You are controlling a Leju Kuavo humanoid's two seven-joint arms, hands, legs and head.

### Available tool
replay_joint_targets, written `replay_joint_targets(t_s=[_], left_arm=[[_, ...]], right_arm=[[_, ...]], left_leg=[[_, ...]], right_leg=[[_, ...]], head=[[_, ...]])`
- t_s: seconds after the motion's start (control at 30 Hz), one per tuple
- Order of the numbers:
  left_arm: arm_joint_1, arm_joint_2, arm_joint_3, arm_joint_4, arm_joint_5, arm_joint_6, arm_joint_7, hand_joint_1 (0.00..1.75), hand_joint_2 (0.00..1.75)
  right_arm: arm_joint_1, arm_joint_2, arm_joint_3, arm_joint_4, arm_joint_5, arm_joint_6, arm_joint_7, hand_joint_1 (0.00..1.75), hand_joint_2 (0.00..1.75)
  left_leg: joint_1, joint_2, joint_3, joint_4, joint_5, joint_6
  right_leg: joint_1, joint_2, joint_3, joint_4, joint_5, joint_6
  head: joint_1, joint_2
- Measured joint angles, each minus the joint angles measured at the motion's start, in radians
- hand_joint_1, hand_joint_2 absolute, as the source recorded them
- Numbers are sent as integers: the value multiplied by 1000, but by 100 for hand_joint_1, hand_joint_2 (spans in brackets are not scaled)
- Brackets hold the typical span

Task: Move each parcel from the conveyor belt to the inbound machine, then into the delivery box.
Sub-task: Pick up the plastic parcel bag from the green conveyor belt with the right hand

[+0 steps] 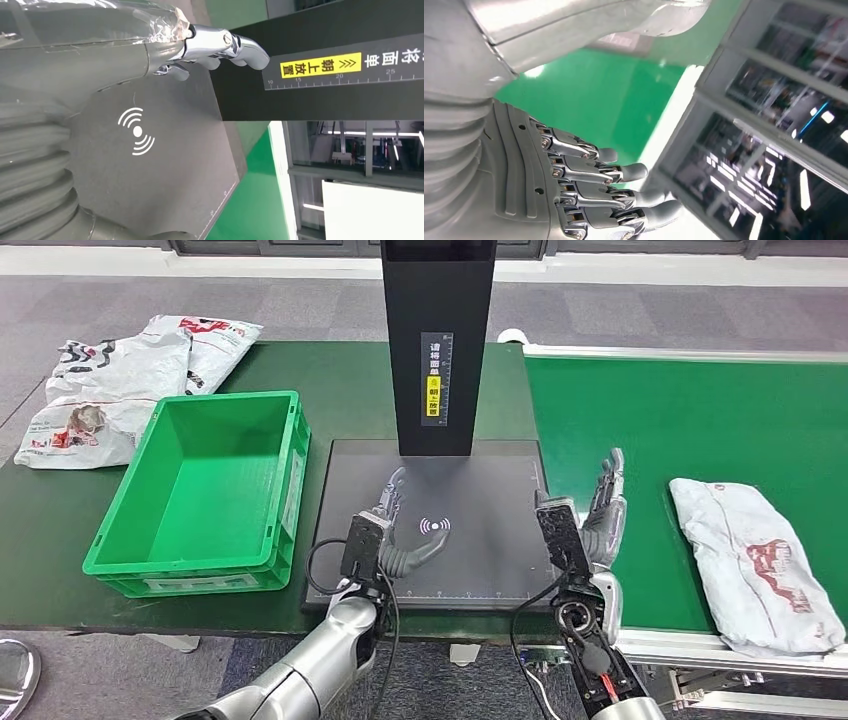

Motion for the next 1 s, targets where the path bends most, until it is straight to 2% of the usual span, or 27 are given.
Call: replay_joint_targets(t_s=[0.07, 0.13, 0.2, 0.3, 0.4, 0.83, 0.9, 0.93, 1.0], left_arm=[[0, 0, 12, 1, -11, -10, 4, 0, 175], [0, 0, 17, 2, -14, -14, 10, 0, 175], [0, 0, 18, 2, -14, -15, 13, 0, 175], [0, -1, 18, 2, -15, -15, 16, 0, 175], [0, -2, 18, 2, -15, -15, 17, 0, 175], [-1, -2, 18, 2, -14, -15, 17, 0, 175], [-1, -2, 18, 2, -12, -14, 19, 0, 175], [0, -3, 18, 2, -9, -12, 19, 0, 175], [0, -3, 18, 2, -4, -9, 16, 0, 175]], right_arm=[[-1, -2, -51, 7, 162, -13, 23, 0, 175], [-2, -2, -146, 8, 350, -17, 38, 0, 175], [-5, 1, -254, 9, 462, -18, 40, 0, 175], [-9, 2, -365, 13, 492, -19, 34, 0, 175], [-9, 2, -417, 16, 499, -19, 30, 0, 175], [-10, 6, -467, 16, 564, -20, 54, 0, 175], [-11, 9, -513, 14, 642, -20, 70, 0, 175], [-11, 8, -575, 13, 720, -20, 99, 0, 175], [-10, -12, -709, 26, 908, -20, 225, 0, 175]], left_leg=[[0, 0, 0, 0, 0, 0], [0, -1, 0, 0, 0, 0], [-1, -2, -1, 0, 0, 1], [-1, -2, -1, 0, 0, 1], [-2, -1, 0, 0, -1, 2], [-2, -2, 0, 0, -1, 2], [-2, -2, 0, 0, -1, 2], [-2, -2, 0, 0, -1, 2], [-3, -2, 0, 0, -1, 3]], right_leg=[[0, 0, 0, 0, 0, 0], [0, -1, 0, 0, 0, 0], [-1, -3, 1, 0, 0, 0], [-1, -3, 1, 0, 0, 1], [-2, -2, 0, 0, 0, 1], [-1, -2, 0, 0, 0, 1], [-1, -2, 0, 0, 0, 1], [-2, -2, 0, 0, 0, 1], [-3, -2, 0, 0, 0, 2]], head=[[0, 0], [0, 0], [0, 0], [0, 0], [0, 0], [0, 0], [0, 0], [0, 0], [0, 0]])
